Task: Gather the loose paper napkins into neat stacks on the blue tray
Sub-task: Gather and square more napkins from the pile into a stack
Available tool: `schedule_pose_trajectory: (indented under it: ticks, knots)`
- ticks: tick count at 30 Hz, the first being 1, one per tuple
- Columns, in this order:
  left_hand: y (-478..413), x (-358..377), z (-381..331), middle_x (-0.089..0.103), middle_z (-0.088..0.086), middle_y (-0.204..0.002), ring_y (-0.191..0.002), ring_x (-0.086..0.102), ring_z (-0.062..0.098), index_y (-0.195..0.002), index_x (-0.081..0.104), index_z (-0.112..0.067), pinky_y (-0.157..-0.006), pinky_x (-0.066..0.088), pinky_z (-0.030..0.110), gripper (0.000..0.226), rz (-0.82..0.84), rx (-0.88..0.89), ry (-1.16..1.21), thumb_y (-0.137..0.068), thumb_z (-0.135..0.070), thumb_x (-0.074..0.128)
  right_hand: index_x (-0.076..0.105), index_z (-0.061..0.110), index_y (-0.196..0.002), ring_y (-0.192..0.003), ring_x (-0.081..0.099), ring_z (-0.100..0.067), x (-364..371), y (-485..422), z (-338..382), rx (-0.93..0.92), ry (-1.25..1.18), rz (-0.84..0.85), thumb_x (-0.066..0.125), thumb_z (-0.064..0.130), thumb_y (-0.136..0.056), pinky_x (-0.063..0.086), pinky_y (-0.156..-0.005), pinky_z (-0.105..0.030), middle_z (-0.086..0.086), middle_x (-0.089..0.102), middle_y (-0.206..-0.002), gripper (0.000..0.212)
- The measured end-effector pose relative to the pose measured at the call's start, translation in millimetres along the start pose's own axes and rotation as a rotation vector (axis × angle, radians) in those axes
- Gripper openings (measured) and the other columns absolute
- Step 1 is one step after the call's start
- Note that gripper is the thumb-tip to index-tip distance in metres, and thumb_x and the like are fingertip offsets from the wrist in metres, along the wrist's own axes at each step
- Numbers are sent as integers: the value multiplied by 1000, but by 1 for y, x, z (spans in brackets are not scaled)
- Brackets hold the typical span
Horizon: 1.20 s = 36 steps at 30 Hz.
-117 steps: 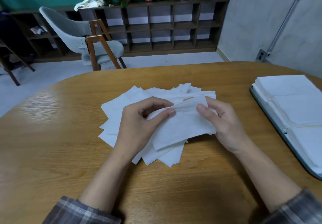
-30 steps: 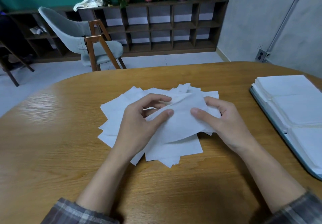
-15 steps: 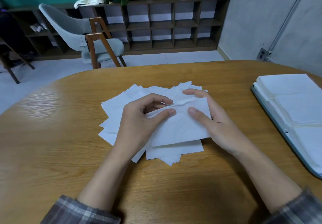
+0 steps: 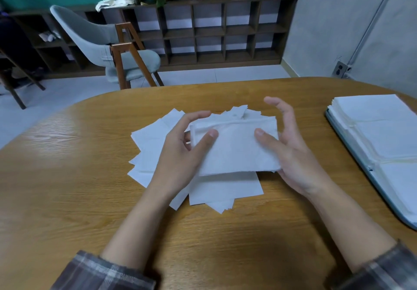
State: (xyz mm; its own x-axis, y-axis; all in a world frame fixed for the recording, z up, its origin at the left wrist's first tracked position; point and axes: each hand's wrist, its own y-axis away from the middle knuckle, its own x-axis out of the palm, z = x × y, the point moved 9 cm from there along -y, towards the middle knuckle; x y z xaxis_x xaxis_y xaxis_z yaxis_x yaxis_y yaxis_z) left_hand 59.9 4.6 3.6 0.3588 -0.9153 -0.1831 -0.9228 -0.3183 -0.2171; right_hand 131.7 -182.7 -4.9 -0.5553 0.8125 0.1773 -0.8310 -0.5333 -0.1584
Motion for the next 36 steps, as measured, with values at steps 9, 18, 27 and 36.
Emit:
schedule_pose_trajectory:
  ticks: [9,18,27,36]
  knots:
    - [1,6,0,62,-18,-84,-73,56,4,-138,53,-45,-64,45,21,39,22,100,-201,-102,-38,67,81,20,-110,-122,66,-4,-8,0,-1,-5,303,-20,74,5,-94,49,-102,-21,13,76,-121,24]
    - [3,27,20,63,-15,-91,-90,59,4,-113,72,-32,-86,51,40,36,266,204,-740,-83,-46,85,79,24,-115,-118,61,12,-39,-1,12,-156,525,-319,68,1,-98,41,-97,-4,29,74,-115,31]
    - [4,22,4,73,-12,-91,-92,68,7,-87,76,-25,-78,46,14,11,285,104,-397,-86,-26,87,77,23,-118,-121,58,12,-35,0,16,-199,513,-272,68,11,-100,38,-95,-1,27,73,-119,24]
    - [4,10,-15,79,-6,-101,-99,75,14,-101,80,-19,-88,59,27,23,211,89,-84,-81,-14,89,78,18,-116,-107,73,-13,8,3,1,-86,262,109,72,39,-95,53,-85,-20,1,79,-115,31]
